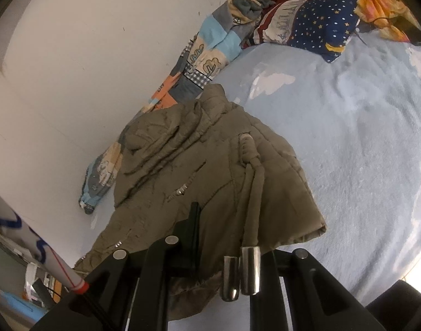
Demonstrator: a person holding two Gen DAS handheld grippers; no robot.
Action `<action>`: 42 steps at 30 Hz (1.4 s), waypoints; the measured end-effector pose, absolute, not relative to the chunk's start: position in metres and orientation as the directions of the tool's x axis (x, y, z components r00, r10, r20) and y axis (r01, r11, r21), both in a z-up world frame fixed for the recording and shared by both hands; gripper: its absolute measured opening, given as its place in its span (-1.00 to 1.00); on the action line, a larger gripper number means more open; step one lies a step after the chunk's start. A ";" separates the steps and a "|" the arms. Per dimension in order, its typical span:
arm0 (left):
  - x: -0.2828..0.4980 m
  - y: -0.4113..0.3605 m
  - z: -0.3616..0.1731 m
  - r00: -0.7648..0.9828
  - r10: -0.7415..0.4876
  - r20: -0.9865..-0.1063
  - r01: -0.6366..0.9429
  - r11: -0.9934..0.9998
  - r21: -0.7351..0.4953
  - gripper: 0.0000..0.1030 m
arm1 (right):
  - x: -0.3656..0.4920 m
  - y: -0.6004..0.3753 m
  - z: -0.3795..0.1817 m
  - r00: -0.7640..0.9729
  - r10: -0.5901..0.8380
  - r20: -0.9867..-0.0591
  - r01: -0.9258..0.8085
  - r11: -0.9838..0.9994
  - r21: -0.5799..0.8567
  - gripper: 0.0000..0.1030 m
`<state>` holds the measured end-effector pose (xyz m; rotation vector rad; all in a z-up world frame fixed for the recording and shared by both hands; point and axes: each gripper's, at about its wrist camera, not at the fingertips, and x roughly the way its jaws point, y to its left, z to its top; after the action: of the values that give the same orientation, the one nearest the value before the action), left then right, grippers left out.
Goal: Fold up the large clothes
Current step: 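Lift the hem with both grippers and fold it toward the hood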
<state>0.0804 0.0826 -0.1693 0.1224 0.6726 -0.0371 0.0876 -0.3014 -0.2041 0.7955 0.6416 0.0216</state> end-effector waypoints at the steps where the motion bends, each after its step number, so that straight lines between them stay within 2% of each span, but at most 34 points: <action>1: 0.080 0.083 -0.166 0.784 -0.003 -0.621 0.085 0.991 0.103 -0.48 | 0.085 -0.302 -0.202 0.817 0.254 -0.518 0.210 0.705 0.677 -0.71; 9: 0.094 0.090 -0.140 0.780 -0.070 -0.622 0.153 0.985 0.080 -0.48 | 0.095 -0.308 -0.180 0.828 0.275 -0.488 0.175 0.701 0.692 -0.72; 22: 0.146 0.101 -0.073 0.765 -0.150 -0.626 0.193 0.981 0.000 -0.46 | 0.156 -0.306 -0.108 0.861 0.281 -0.424 0.077 0.751 0.655 -0.72; 33: 0.249 0.103 -0.013 0.751 -0.225 -0.620 0.175 0.974 -0.141 -0.39 | 0.240 -0.319 -0.073 0.875 0.278 -0.396 0.066 0.742 0.667 -0.72; 37: 0.298 0.107 -0.004 0.737 -0.248 -0.629 0.170 0.968 -0.182 -0.36 | 0.292 -0.320 -0.060 0.872 0.266 -0.411 0.070 0.764 0.642 -0.72; 42: 0.369 0.118 -0.003 0.690 -0.313 -0.652 0.135 0.941 -0.309 -0.22 | 0.365 -0.320 -0.056 0.859 0.245 -0.450 0.097 0.784 0.613 -0.72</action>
<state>0.3685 0.1180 -0.0029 -0.2456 0.7707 -0.2536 0.3651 -0.3205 -0.0563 0.6727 0.5418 0.0841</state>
